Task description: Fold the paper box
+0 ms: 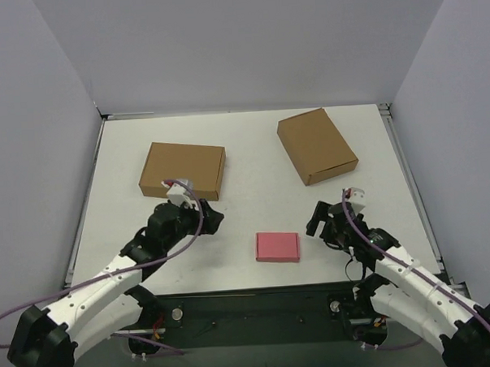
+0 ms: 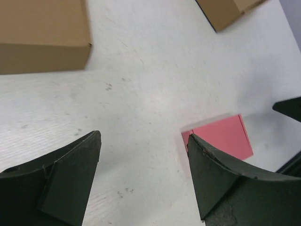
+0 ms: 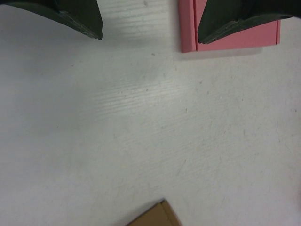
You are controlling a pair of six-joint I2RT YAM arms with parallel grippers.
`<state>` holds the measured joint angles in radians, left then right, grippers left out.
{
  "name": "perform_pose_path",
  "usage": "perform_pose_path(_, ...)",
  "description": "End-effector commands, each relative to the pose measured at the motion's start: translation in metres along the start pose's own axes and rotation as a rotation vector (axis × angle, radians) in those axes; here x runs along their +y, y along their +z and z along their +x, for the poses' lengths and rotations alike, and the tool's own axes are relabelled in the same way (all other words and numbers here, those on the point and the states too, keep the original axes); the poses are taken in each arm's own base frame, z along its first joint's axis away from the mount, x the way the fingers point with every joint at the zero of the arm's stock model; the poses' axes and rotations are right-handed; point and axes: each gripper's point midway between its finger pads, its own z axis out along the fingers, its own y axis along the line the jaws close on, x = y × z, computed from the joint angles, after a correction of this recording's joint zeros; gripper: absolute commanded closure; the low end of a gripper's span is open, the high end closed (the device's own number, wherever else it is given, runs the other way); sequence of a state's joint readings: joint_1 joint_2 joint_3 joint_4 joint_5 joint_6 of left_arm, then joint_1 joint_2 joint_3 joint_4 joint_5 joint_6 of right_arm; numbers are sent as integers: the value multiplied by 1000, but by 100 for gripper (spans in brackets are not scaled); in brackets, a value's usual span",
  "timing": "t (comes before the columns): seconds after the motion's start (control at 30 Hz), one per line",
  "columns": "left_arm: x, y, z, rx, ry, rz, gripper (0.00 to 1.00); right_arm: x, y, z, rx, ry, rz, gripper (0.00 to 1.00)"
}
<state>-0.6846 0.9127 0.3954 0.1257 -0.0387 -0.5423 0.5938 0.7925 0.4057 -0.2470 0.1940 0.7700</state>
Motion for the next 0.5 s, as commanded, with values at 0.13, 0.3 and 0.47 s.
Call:
perform_pose_path(0.13, 32, -44, -43, 7, -31, -201, 3, -14, -30, -73, -193, 26, -104, 16)
perform_pose_path(0.3, 43, -57, -53, 50, 7, -313, 3, -30, -38, -79, -221, 14, -71, 15)
perform_pose_path(0.47, 38, -61, -65, 38, 59, -298, 3, -38, -40, -83, -244, 13, -43, 14)
